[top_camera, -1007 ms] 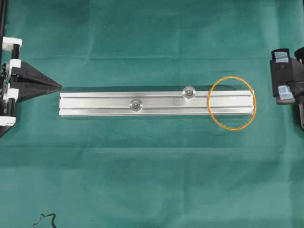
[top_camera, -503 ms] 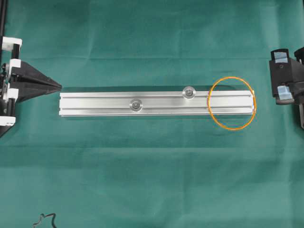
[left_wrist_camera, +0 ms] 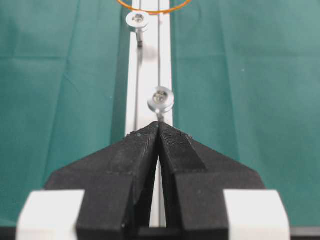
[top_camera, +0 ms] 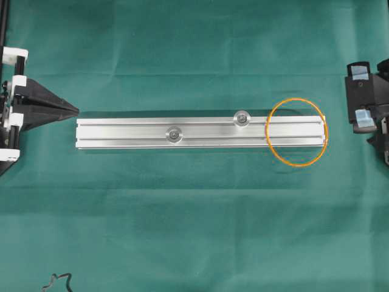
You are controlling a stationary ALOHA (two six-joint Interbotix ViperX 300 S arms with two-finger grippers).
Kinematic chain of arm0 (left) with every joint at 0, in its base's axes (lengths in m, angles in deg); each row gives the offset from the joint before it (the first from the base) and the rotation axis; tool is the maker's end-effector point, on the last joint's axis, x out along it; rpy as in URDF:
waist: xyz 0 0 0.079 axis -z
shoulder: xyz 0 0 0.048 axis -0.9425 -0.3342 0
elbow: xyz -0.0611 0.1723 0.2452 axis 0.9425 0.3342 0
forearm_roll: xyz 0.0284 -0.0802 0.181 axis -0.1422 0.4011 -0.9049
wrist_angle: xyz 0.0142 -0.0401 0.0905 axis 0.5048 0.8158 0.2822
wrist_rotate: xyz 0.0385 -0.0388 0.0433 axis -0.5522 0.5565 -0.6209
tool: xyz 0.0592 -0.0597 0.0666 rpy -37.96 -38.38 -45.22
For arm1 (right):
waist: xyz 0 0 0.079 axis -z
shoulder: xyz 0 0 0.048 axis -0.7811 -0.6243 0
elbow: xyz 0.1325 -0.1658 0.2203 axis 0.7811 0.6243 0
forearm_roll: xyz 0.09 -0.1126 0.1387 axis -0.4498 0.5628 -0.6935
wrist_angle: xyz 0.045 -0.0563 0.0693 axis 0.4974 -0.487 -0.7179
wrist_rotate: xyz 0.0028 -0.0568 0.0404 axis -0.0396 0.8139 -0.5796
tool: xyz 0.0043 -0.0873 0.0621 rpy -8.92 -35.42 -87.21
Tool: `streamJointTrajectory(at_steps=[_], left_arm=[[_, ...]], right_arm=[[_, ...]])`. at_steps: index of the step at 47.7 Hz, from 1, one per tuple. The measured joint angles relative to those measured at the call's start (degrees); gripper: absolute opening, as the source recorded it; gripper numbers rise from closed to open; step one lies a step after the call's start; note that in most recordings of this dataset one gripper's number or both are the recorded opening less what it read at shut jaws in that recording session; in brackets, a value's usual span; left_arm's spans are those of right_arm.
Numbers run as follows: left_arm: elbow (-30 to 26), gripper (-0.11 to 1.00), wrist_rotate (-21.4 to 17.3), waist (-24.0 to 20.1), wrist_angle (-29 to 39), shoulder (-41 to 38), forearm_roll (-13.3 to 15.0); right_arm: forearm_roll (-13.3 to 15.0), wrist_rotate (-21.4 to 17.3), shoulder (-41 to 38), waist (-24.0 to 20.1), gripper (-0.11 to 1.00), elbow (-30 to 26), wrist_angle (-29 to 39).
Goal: Hook the rubber onto the shaft.
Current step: 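Move the open right gripper over the orange ring at the rail end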
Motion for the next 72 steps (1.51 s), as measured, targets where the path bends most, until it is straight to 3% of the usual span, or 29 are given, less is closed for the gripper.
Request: streamJointTrajectory(at_steps=[9,46,72], left_arm=[[0.0,0.0,0.0,0.09,0.0,0.0,0.0],[0.0,0.0,0.18,0.09,0.0,0.0,-0.09],[0.0,0.0,0.09,0.0,0.0,0.0,-0.09]], right_arm=[[2.02,0.0,0.09,0.0,0.98,0.0,0.0],[2.11,-0.09,-0.53,0.0,0.98,-0.88,-1.49],[2.11,-0.09,-13.27,0.0,0.98,-8.53,-5.8]])
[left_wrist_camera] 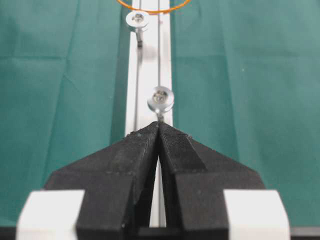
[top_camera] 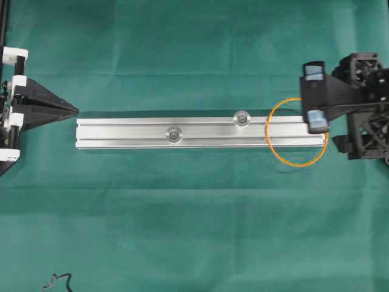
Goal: Hook the rubber onto the shaft.
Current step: 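Move the open right gripper over the orange ring at the rail end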
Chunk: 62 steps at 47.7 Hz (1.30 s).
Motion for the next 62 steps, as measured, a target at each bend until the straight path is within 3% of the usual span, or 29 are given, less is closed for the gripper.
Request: streamJointTrajectory(at_steps=[15,62], left_arm=[[0.0,0.0,0.0,0.09,0.0,0.0,0.0],[0.0,0.0,0.09,0.09,0.35,0.09,0.0]], right_arm=[[-0.09,0.0,-5.01,-0.18,0.98,-3.52,-1.93],[-1.05,-0.09,-5.01,-0.44,0.98,-3.43,-4.22]])
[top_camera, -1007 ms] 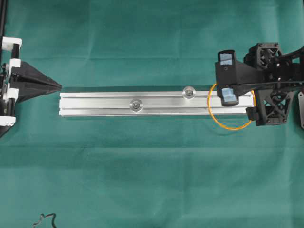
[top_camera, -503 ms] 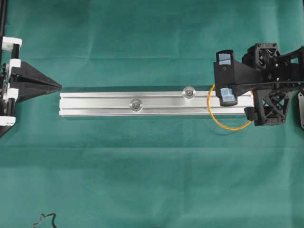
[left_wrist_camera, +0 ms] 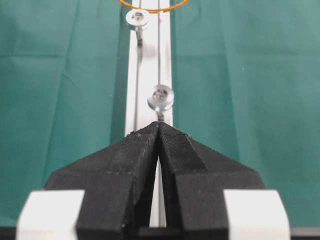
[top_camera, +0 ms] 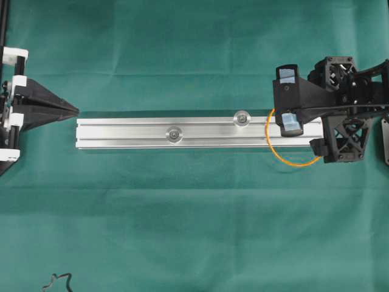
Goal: Hook the rubber onto the shaft.
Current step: 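Move the open right gripper over the orange ring at the rail end, then lower the right gripper and close it on the ring's edge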
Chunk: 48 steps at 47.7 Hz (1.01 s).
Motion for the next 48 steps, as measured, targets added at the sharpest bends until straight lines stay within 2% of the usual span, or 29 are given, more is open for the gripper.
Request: streamJointTrajectory(at_steps=[18,48], left_arm=[[0.0,0.0,-0.09,0.0,0.35,0.0,0.0],[0.0,0.0,-0.09,0.0,0.35,0.0,0.0]], right_arm=[[-1.49,-2.11,-1.85,-2.02,0.98,3.69,-6.15],[-4.39,-2.37,-6.86,-6.06,0.98,10.28,-17.75]])
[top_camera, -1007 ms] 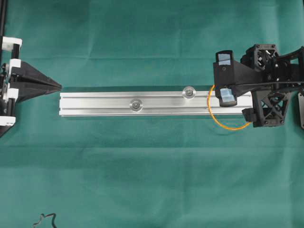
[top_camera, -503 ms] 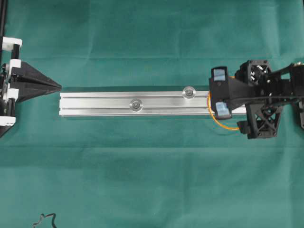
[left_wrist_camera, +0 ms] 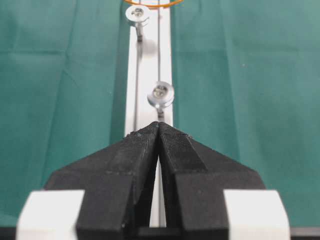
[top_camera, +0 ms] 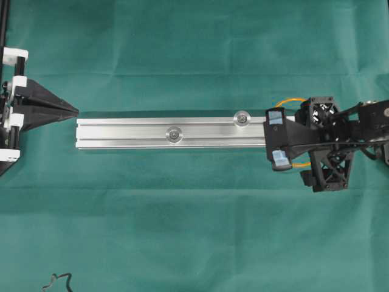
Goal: Hook the rubber onto the shaft.
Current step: 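Lower the right gripper and close it on the ring's edge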
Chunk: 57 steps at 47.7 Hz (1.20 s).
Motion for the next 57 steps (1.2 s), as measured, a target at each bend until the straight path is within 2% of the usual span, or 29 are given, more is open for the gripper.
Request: streamJointTrajectory(at_steps=[24,39,57], left_arm=[[0.0,0.0,0.0,0.0,0.09,-0.09,0.0],[0.0,0.0,0.0,0.0,0.09,0.0,0.0],[0.0,0.0,0.0,-0.09,0.09,-0.09,0.0]], right_arm=[[-1.67,-0.09,-4.92,-2.02,0.98,3.16,-8.7],[-1.67,-0.18,-5.8,-2.29,0.98,5.62,-11.6],[-1.67,-2.2,-6.15,-2.29,0.98,6.86,-13.8]])
